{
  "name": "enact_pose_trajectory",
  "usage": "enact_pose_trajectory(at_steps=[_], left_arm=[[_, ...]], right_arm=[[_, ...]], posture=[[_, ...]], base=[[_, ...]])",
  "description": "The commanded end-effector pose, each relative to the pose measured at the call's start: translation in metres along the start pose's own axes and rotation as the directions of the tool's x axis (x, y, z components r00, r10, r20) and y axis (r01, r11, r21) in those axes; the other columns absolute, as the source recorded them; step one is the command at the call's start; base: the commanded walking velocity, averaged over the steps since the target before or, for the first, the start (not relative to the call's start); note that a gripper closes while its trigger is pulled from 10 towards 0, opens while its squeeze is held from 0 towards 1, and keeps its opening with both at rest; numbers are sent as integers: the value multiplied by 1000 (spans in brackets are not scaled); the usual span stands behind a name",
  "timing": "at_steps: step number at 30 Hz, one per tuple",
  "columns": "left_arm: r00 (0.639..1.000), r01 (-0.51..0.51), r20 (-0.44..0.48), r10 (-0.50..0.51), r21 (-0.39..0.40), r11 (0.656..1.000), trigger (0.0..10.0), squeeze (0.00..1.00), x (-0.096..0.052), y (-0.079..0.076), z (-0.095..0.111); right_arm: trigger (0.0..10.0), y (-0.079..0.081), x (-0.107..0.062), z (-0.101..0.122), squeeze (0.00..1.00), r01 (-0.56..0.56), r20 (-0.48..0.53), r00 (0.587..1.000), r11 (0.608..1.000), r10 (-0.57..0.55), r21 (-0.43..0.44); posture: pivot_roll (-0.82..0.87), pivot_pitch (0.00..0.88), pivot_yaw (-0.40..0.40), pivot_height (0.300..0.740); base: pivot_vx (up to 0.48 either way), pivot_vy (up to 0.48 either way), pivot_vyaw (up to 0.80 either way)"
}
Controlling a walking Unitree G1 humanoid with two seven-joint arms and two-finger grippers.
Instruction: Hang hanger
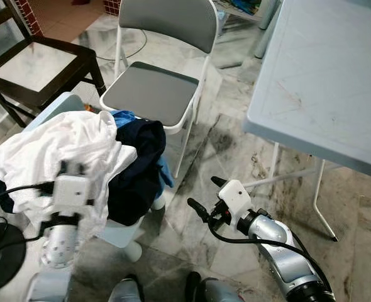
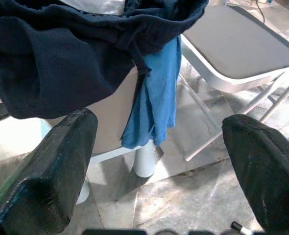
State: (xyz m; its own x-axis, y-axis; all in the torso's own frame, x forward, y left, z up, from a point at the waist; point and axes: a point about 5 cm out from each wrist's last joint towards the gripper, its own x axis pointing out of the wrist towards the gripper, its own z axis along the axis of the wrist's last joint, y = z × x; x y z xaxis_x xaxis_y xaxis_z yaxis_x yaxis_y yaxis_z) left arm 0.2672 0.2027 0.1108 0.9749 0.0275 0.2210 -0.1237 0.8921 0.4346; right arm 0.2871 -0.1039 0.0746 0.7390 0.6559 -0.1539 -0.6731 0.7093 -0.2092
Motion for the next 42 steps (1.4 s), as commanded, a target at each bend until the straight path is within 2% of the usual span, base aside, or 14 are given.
enact_pose_trajectory(at_steps=[1, 5, 8, 9, 10, 11, 18, 26, 27, 28, 29, 36, 42], left_arm=[[996, 74, 40, -74, -2, 997, 10000, 1000, -2, -12, 6], [982, 161, 97, -161, 9, 987, 10000, 1000, -6, -27, 14], [977, 181, 111, -184, 39, 983, 10000, 1000, -8, -29, 15], [976, 179, 114, -184, 51, 982, 10000, 545, -7, -28, 15], [976, 179, 114, -184, 51, 982, 10000, 545, -7, -28, 15], [976, 171, 125, -180, 77, 982, 10000, 0, -7, -27, 17], [963, 199, 149, -226, 176, 964, 10000, 0, -3, -27, 23], [966, 247, 20, -258, 230, 941, 10000, 0, -22, -26, 2], [969, 237, 11, -246, 232, 943, 10000, 231, -24, -25, 0], [971, 230, 4, -238, 235, 944, 10000, 231, -26, -24, -1], [974, 221, -6, -226, 236, 946, 10000, 1000, -27, -23, -2], [977, 214, -51, -208, 199, 956, 10000, 1000, -31, -23, -8], [980, 194, -86, -179, 217, 957, 10000, 1000, -30, -21, -11]], right_arm=[[10000, 1, -3, -8, 0, 1, -30, 1000, 1000, 0, 10], [10000, 1, -4, -9, 0, 1, -30, 1000, 1000, -1, 9], [10000, 1, -4, -9, 0, 1, -32, 999, 1000, -1, 9], [10000, 1, -4, -9, 0, 2, -32, 999, 1000, -1, 9], [10000, 1, -4, -9, 0, 2, -32, 999, 1000, -1, 9], [10000, 1, -4, -9, 0, 3, -33, 999, 1000, -3, 9], [10000, 2, -3, -10, 0, -2, -33, 999, 1000, 2, 9], [10000, 1, -4, -11, 0, -1, -37, 999, 1000, 1, 6], [10000, 1, -4, -11, 0, -1, -38, 999, 1000, 1, 6], [10000, 1, -4, -11, 0, -1, -38, 999, 1000, 1, 6], [10000, 1, -4, -11, 0, -1, -39, 999, 1000, 2, 6], [10000, 3, -4, -12, 0, -9, -43, 999, 1000, 9, 4], [10000, 2, -3, -11, 0, -12, -42, 999, 1000, 12, 1]], posture=[[211, 267, -96, 740], [209, 269, -97, 740], [209, 270, -96, 740], [210, 271, -96, 740], [210, 271, -96, 740], [211, 271, -96, 740], [212, 268, -96, 740], [210, 269, -94, 740], [210, 270, -94, 740], [210, 270, -94, 740], [211, 270, -95, 740], [212, 270, -98, 740], [209, 268, -99, 740]], base=[[0, 0, 0], [0, 0, 0], [0, 0, 0], [0, 0, 0], [0, 0, 0], [0, 0, 0], [0, 0, 0], [0, 0, 0], [0, 0, 0], [0, 0, 0], [0, 0, 0], [0, 0, 0], [0, 0, 0]])
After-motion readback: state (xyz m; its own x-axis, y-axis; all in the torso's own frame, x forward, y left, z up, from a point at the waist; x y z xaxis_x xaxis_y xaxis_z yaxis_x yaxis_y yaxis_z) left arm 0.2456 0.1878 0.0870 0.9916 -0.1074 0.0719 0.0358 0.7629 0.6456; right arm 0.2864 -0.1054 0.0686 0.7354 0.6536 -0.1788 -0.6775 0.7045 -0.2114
